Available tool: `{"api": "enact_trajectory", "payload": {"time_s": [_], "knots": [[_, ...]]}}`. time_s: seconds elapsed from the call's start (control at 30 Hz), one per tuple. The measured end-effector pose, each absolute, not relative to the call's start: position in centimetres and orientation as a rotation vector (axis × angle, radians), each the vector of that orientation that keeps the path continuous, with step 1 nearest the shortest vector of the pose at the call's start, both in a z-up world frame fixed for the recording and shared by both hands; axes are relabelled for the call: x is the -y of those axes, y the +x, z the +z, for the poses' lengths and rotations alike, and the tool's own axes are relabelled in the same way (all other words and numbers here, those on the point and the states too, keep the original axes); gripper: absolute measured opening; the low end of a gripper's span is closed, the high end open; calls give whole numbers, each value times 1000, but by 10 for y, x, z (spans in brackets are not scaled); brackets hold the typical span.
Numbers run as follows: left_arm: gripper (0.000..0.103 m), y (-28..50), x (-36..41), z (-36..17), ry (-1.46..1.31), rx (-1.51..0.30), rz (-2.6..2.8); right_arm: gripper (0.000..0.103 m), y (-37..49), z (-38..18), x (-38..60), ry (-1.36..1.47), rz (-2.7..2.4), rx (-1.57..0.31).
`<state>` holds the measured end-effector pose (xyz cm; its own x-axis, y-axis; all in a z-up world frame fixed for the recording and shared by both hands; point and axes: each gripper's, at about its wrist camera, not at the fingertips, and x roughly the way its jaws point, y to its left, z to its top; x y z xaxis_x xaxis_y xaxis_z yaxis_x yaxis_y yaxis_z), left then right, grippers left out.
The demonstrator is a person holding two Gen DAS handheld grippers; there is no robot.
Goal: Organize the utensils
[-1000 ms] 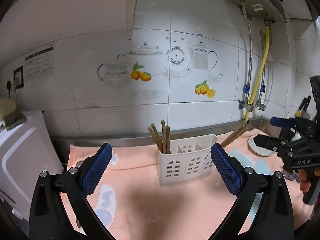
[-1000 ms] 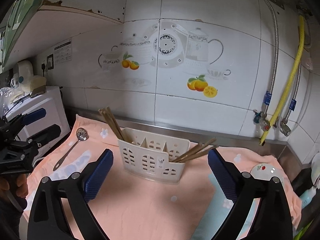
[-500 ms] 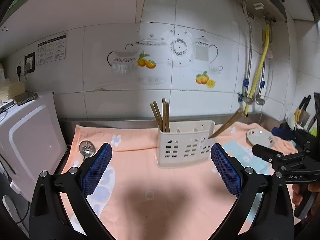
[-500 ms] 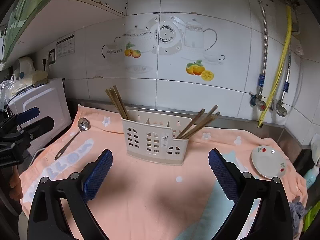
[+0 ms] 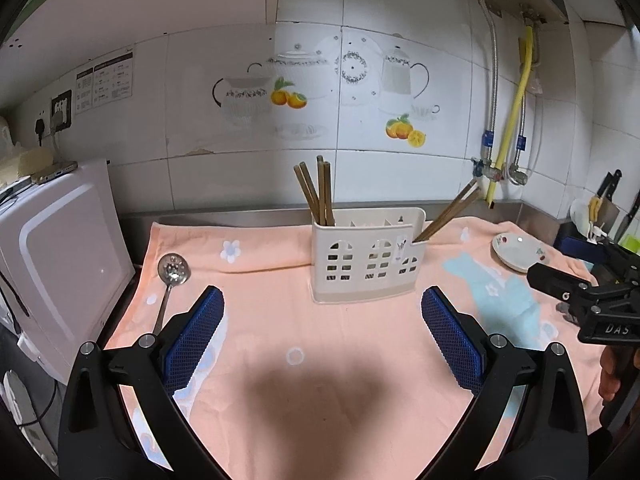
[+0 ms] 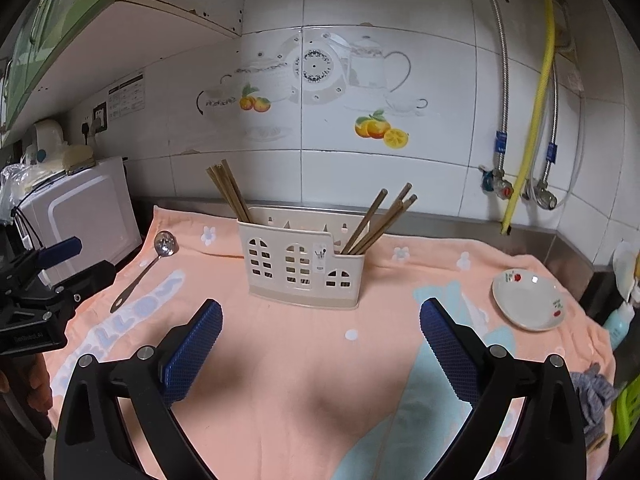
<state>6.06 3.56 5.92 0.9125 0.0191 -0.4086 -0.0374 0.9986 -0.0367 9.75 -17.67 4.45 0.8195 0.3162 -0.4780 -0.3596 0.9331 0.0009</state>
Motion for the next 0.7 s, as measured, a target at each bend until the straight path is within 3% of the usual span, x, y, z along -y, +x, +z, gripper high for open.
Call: {"api": "enact_trajectory", "payload": {"time_s": [0.7], "knots": [[98,58,-42,44,-47,-467,23,96,94,26,174,-118,332,-527]]}}
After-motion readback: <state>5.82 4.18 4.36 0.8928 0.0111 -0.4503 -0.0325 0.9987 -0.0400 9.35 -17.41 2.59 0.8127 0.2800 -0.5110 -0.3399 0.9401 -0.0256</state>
